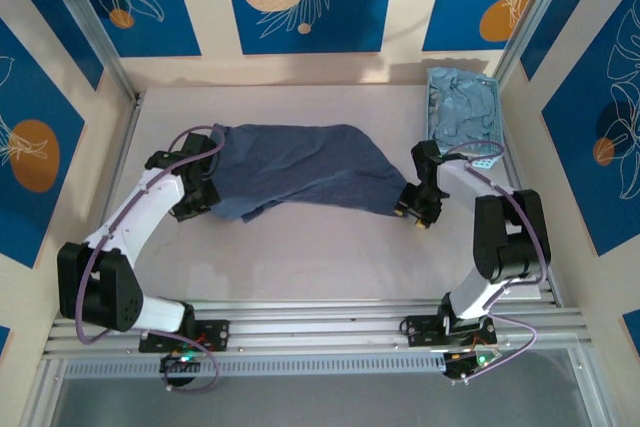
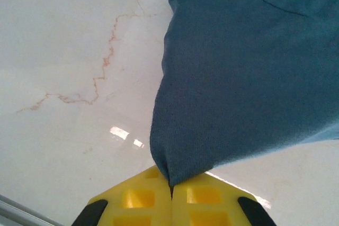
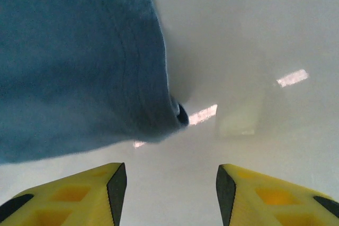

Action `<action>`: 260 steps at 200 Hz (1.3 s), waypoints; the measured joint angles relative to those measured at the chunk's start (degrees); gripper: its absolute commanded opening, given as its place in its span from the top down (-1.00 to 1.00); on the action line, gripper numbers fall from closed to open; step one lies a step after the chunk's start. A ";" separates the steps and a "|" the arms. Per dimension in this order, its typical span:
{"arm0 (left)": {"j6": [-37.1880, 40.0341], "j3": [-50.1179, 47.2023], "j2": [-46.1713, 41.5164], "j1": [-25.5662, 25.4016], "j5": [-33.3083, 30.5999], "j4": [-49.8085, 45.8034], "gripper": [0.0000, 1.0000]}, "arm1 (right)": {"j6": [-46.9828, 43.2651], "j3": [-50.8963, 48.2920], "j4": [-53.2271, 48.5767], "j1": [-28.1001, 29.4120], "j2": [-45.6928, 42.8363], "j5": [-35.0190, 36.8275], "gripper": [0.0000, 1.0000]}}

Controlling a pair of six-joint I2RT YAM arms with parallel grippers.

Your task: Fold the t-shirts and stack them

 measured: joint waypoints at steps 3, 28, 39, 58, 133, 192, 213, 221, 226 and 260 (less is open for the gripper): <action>0.02 0.00 0.04 0.00 0.02 0.04 1.00 | -0.44 0.31 0.09 0.02 0.59 -0.02 0.06; 0.00 0.00 0.39 0.00 0.11 0.20 1.00 | -1.92 3.56 1.42 0.02 5.27 -0.04 0.18; 0.00 0.00 0.52 0.00 0.24 0.20 1.00 | -2.40 4.90 1.81 0.02 6.84 -0.02 0.30; 0.00 0.00 0.76 0.00 0.31 0.22 1.00 | -3.45 6.27 0.20 0.02 8.17 0.61 0.63; -0.04 7.67 2.80 0.00 0.72 0.83 1.00 | -4.68 13.55 -0.81 0.83 3.08 1.01 1.00; -1.79 30.73 4.90 0.00 -3.26 4.59 1.00 | -4.68 39.54 -0.72 4.09 -3.67 0.83 1.00; -2.10 32.13 0.57 0.00 -6.25 7.43 1.00 | -4.70 41.51 -0.33 5.22 -8.33 1.03 1.00; -2.10 31.71 -2.03 0.00 -7.32 8.28 1.00 | -4.68 41.38 -0.33 5.64 -10.69 1.03 1.00; -1.92 31.28 -4.07 0.00 -8.02 8.96 1.00 | -4.70 40.96 0.02 5.88 -12.44 1.03 1.00; 2.14 30.77 -16.81 0.00 -11.21 13.07 1.00 | -4.70 36.94 1.18 6.86 -27.08 0.24 1.00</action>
